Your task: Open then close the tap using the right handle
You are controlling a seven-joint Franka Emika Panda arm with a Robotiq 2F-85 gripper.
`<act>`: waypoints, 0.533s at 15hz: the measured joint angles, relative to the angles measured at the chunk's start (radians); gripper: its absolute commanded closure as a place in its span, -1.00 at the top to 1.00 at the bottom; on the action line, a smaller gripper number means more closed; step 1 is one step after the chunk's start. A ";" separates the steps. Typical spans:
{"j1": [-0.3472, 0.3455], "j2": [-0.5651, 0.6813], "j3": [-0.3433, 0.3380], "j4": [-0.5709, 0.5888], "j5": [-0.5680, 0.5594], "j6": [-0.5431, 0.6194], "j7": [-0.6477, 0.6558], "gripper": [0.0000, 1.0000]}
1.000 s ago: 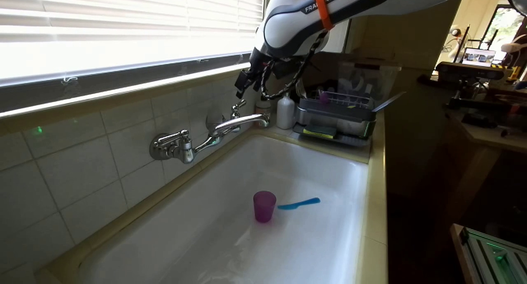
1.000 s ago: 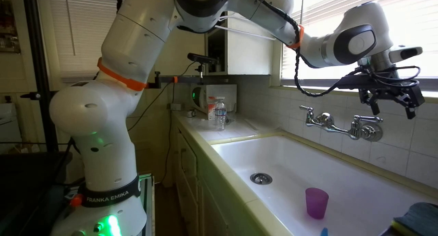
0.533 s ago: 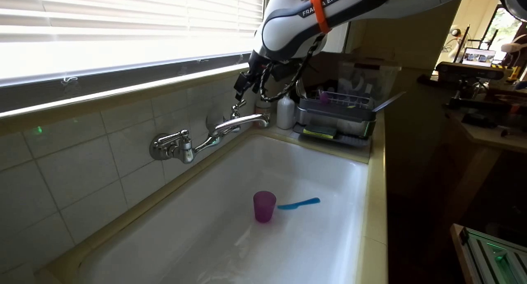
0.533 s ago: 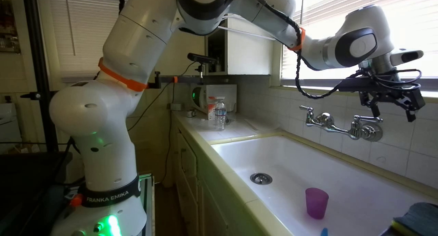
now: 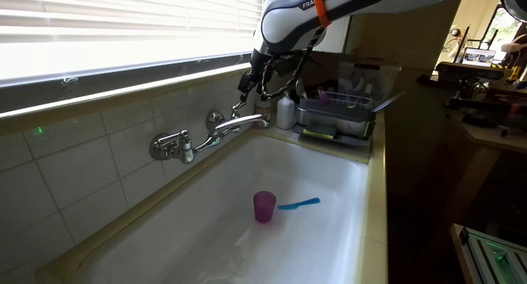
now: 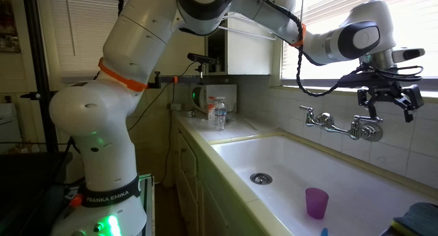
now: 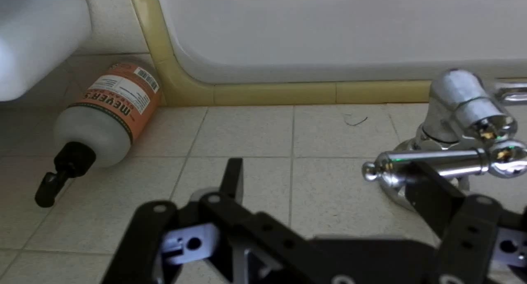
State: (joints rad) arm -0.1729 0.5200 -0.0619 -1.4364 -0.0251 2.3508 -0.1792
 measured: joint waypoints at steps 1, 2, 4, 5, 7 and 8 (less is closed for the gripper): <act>0.000 0.000 -0.001 0.001 0.000 -0.001 0.000 1.00; 0.000 0.000 -0.001 0.001 0.000 0.000 0.000 1.00; -0.001 0.002 0.000 0.000 0.006 0.013 0.000 1.00; -0.002 0.002 0.000 0.000 0.011 0.025 0.000 1.00; -0.003 0.005 0.003 0.000 0.015 0.058 0.000 1.00; -0.002 0.007 0.004 0.000 0.016 0.070 0.000 1.00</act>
State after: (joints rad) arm -0.1754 0.5272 -0.0577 -1.4364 -0.0091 2.4205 -0.1794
